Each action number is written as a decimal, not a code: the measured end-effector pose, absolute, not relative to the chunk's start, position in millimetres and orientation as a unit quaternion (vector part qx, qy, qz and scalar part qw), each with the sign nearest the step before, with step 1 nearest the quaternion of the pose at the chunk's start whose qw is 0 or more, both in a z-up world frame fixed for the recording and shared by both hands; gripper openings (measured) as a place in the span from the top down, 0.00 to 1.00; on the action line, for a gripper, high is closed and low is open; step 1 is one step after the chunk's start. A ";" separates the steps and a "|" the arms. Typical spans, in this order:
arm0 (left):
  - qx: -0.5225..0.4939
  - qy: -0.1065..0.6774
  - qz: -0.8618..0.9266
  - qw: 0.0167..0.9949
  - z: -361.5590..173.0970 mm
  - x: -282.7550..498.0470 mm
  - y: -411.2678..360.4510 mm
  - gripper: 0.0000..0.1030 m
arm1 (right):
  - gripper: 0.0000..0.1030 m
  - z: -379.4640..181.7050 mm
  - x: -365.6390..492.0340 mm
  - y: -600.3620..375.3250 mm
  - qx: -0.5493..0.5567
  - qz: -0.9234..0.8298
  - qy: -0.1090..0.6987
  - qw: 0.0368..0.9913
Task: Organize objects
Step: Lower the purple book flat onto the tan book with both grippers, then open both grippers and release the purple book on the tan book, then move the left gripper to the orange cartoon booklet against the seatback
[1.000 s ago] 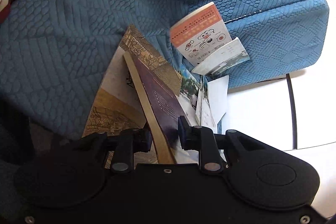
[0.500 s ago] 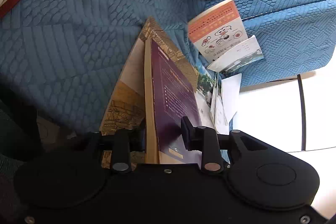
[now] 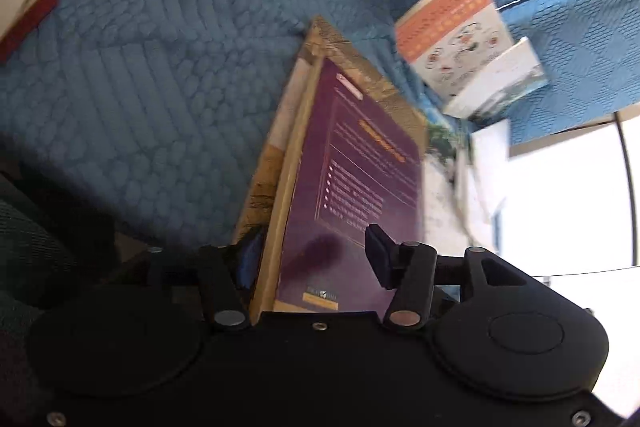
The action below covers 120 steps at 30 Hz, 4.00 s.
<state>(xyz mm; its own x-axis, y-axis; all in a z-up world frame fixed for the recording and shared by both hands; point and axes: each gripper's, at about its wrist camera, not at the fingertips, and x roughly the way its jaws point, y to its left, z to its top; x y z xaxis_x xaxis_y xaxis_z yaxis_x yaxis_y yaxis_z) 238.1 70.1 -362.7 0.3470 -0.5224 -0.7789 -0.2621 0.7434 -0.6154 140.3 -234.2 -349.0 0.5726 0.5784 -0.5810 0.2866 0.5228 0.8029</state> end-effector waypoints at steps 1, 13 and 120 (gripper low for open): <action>-0.344 0.565 -0.085 0.745 -361.9 238.1 70.0 0.47 | 0.54 -348.4 141.0 -232.2 0.468 0.092 0.460 0.749; -0.240 0.523 -0.072 0.815 -326.8 227.5 48.2 0.39 | 0.33 -307.4 138.6 -210.3 0.336 0.057 0.467 0.816; -0.024 0.419 -0.173 0.891 -303.0 503.5 -73.4 0.35 | 0.29 -274.2 302.7 -273.6 0.138 -0.043 0.343 0.928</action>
<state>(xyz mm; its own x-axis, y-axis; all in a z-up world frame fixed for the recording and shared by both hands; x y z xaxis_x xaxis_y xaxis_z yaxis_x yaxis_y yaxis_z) 503.5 -73.4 -303.0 0.5894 -0.3276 -0.7385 0.2875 0.9393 -0.1872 302.7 -273.6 -274.2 0.7605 0.0159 -0.6491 0.1743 0.9580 0.2277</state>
